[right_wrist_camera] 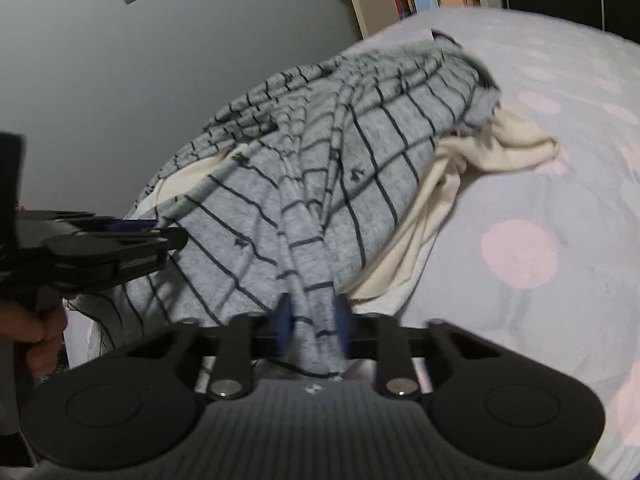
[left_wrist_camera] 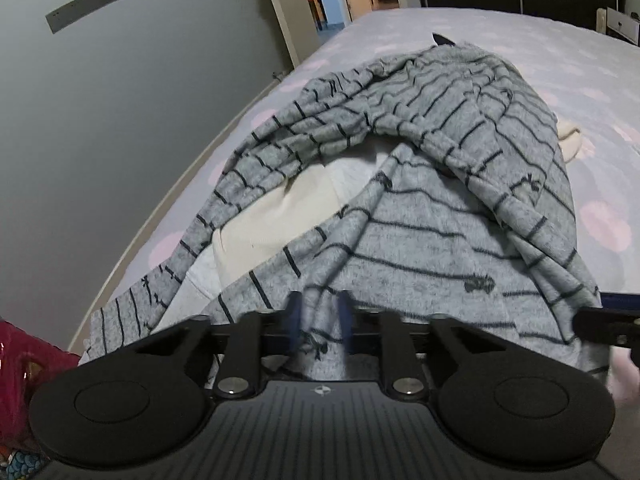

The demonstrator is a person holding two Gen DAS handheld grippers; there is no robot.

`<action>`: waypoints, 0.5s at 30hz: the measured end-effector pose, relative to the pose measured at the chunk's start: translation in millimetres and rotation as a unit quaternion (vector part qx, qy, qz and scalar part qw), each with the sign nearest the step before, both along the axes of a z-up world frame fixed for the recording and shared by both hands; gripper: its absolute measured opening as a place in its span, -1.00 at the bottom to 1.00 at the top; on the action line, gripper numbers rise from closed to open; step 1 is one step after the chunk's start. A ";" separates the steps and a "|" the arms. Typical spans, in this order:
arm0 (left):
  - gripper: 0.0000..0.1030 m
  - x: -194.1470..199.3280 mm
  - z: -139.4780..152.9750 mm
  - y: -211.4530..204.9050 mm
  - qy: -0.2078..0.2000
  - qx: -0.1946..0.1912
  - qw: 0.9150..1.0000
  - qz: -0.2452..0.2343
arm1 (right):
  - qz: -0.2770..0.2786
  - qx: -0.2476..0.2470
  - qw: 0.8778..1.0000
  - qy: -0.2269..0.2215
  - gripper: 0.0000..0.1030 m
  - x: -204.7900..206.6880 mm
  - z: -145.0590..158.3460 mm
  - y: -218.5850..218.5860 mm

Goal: Fold clothes
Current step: 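Grasp the grey striped top with the left gripper while the right gripper grasps it too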

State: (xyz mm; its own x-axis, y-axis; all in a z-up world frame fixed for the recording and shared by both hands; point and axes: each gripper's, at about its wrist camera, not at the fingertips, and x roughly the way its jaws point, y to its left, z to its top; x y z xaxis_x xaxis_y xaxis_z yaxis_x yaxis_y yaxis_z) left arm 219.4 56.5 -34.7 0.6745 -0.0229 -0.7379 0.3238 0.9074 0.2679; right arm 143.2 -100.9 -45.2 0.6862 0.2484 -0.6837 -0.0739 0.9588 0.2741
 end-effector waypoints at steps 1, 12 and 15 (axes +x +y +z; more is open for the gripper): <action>-0.88 -1.4 4.4 -1.1 -0.004 -0.001 1.000 0.001 | 0.001 -0.009 1.000 -0.006 -0.78 -3.3 3.9 0.4; -0.92 -81.6 102.2 -35.7 -0.076 -0.095 0.988 -0.096 | -0.099 -0.072 0.987 -0.104 -0.85 -74.2 90.1 -67.1; -0.92 -117.7 116.5 -49.1 -0.078 -0.112 0.980 -0.146 | -0.136 -0.073 0.981 -0.120 -0.87 -111.8 109.3 -90.8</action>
